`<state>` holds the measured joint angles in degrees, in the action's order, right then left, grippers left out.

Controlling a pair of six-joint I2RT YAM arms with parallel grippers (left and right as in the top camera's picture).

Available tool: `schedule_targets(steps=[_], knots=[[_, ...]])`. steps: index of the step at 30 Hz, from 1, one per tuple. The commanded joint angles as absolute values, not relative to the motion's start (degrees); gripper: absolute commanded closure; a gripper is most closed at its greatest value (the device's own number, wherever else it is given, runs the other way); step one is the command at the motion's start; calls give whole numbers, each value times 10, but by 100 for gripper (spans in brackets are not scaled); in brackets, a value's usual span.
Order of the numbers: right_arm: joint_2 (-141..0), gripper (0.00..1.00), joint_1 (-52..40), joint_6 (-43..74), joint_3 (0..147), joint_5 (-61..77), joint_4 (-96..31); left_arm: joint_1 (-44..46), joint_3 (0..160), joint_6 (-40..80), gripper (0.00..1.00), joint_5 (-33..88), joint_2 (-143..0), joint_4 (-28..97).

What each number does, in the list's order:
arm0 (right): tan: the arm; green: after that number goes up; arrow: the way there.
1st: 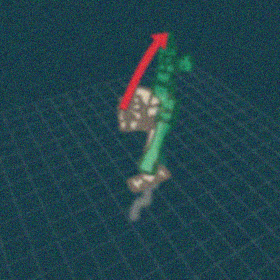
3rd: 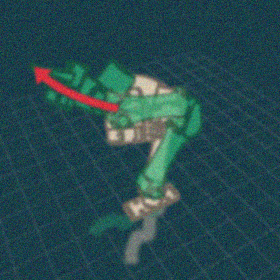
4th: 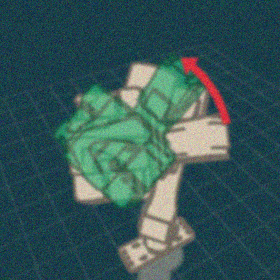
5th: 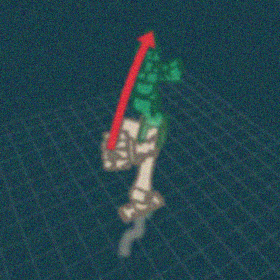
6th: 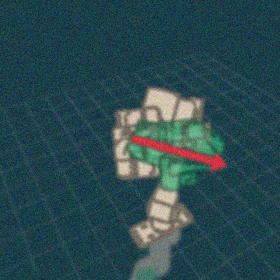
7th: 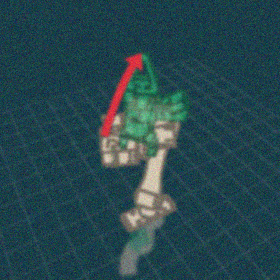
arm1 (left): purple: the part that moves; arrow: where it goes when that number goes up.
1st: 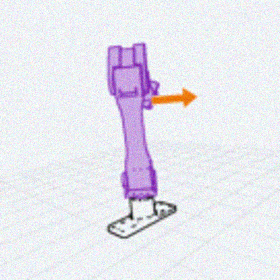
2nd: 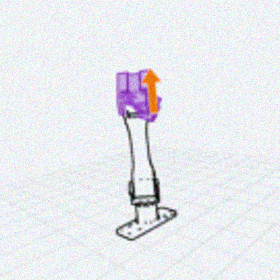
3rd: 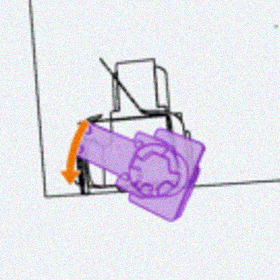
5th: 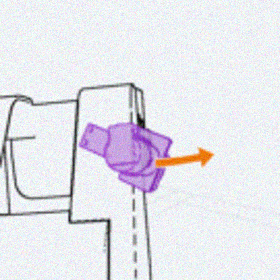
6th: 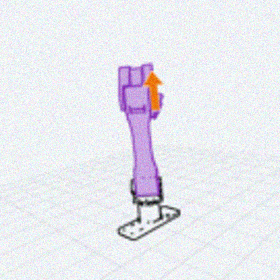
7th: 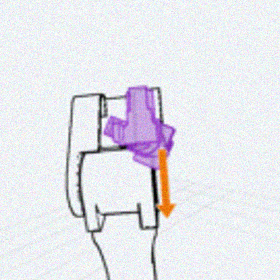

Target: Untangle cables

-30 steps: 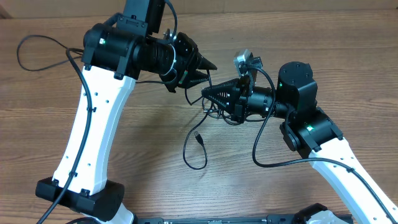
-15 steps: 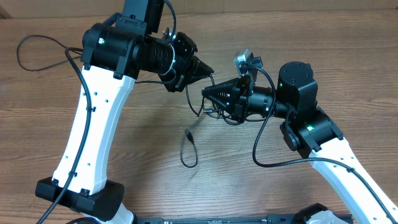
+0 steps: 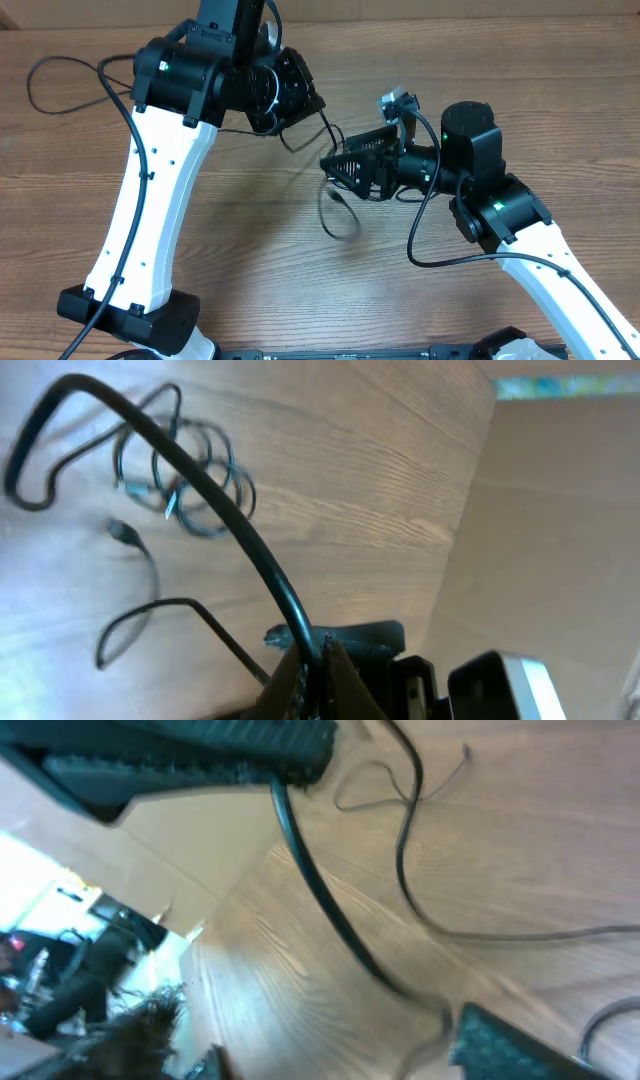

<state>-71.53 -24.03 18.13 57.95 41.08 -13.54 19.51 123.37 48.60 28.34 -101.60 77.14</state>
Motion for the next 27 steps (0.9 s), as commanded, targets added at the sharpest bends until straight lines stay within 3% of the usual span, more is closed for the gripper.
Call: schedule_targets(steps=[1, 11, 27], knots=[[-711, 2, -240, 182, 589, 376, -151, 194, 1280, 385, 96, 268, -998, 761], [-711, 0, -240, 182, 589, 291, -203, 196, 1404, 309, 96, 255, -965, 762], [-711, 0, -240, 181, 589, 291, -235, 188, 1404, 350, 96, -9, -960, 902]])
